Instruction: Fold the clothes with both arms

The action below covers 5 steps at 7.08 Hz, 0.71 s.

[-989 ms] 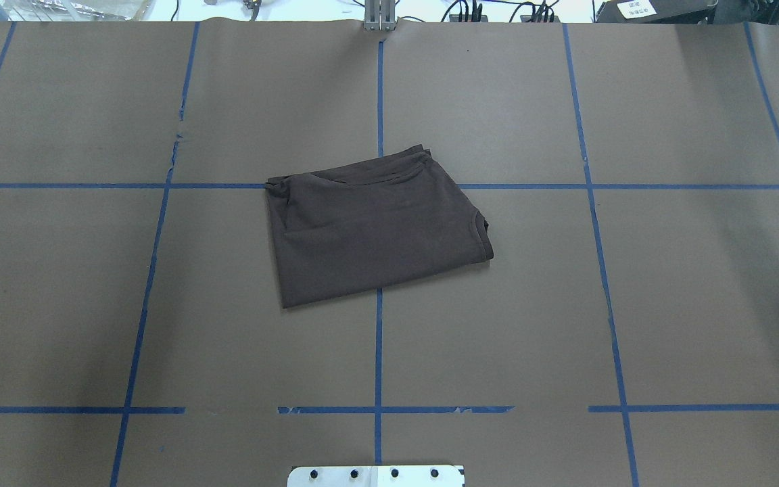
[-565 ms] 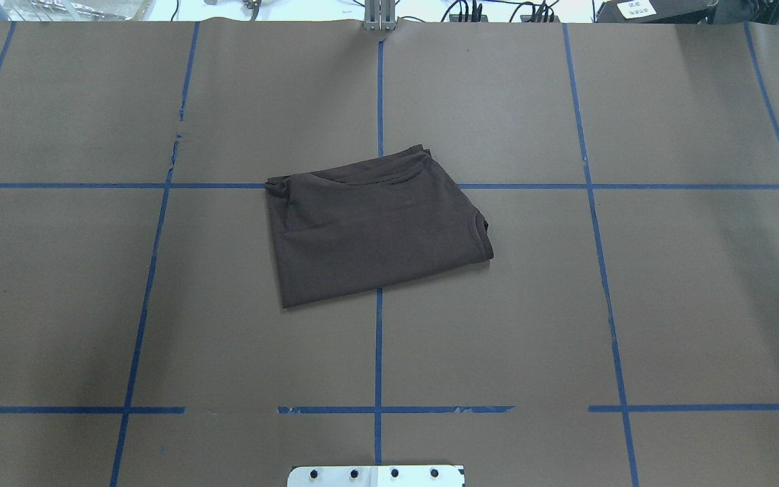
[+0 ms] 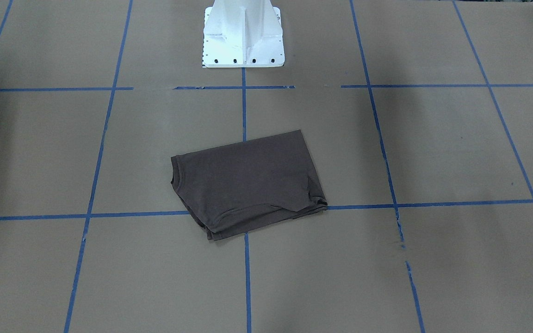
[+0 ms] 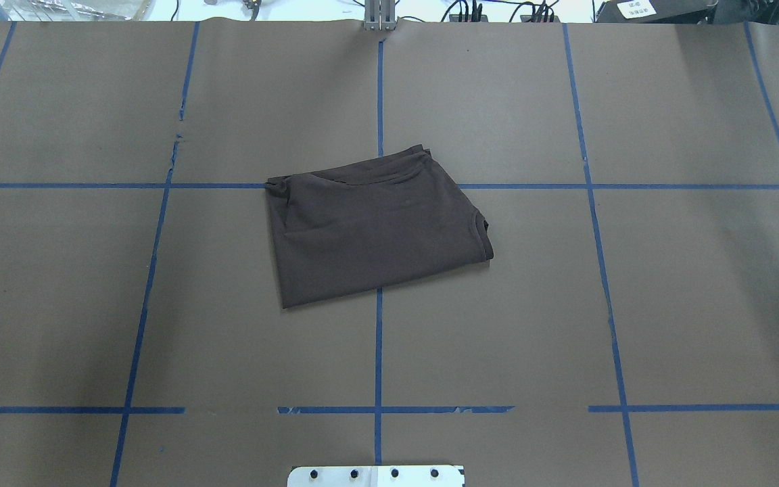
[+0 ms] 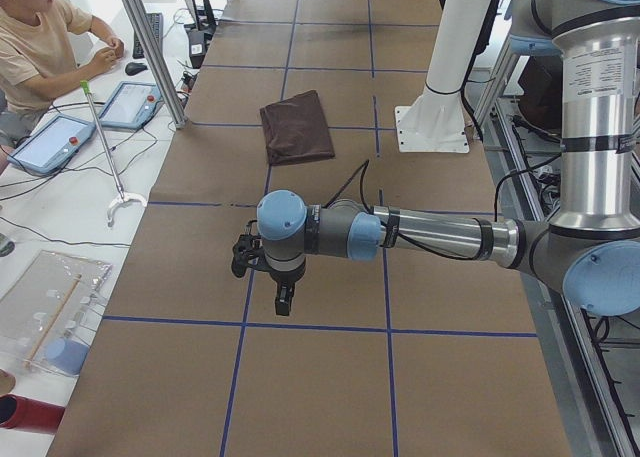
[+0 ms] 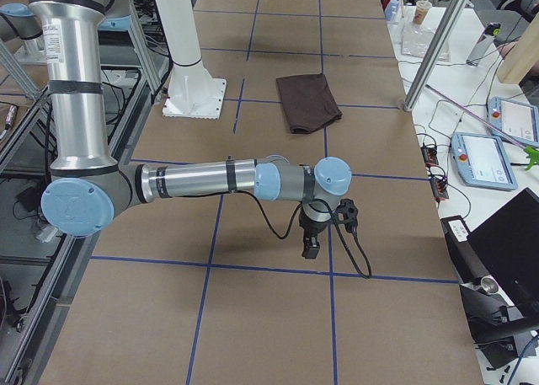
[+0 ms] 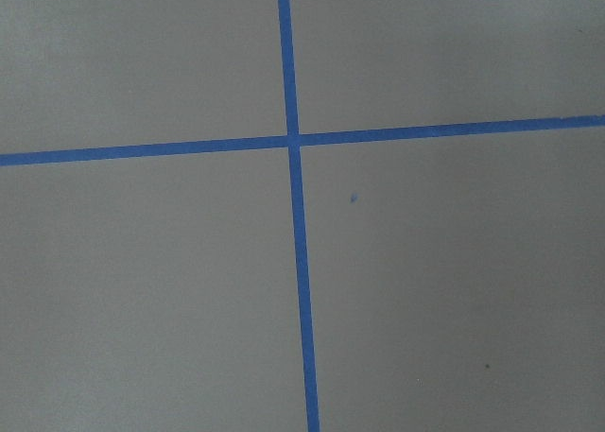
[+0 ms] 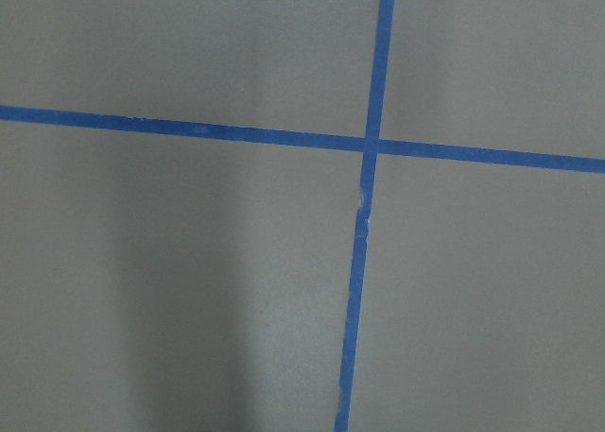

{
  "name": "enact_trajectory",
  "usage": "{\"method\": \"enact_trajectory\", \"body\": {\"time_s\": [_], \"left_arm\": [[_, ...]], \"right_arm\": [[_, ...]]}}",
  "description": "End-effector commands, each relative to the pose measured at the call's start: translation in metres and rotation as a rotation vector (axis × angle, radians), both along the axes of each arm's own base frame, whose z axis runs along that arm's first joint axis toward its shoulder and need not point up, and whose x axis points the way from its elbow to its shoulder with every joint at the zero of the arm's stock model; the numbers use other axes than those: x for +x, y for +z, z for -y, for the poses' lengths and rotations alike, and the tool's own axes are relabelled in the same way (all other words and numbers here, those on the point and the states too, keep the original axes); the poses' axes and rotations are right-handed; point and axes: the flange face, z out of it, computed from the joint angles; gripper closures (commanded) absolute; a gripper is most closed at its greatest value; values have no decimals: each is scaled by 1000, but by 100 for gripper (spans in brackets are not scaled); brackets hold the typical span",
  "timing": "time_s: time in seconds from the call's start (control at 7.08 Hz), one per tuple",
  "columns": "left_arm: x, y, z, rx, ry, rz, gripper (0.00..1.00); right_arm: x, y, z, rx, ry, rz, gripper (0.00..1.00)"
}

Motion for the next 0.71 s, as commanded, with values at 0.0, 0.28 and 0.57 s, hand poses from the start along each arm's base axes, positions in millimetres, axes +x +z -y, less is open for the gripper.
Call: {"method": "enact_trajectory", "body": {"time_s": [0.0,0.28,0.57], "left_arm": [[0,-1,1,2,-3,0,0],[1,-3,1,3,0,-8,0],[1,-7,1,12,0,-11,0]], "right_arm": [[-1,0,-3,-3,6,12,0],[-1,-3,-2,-1,11,11,0],[-1,-4,-2,0,12,9,0]]}}
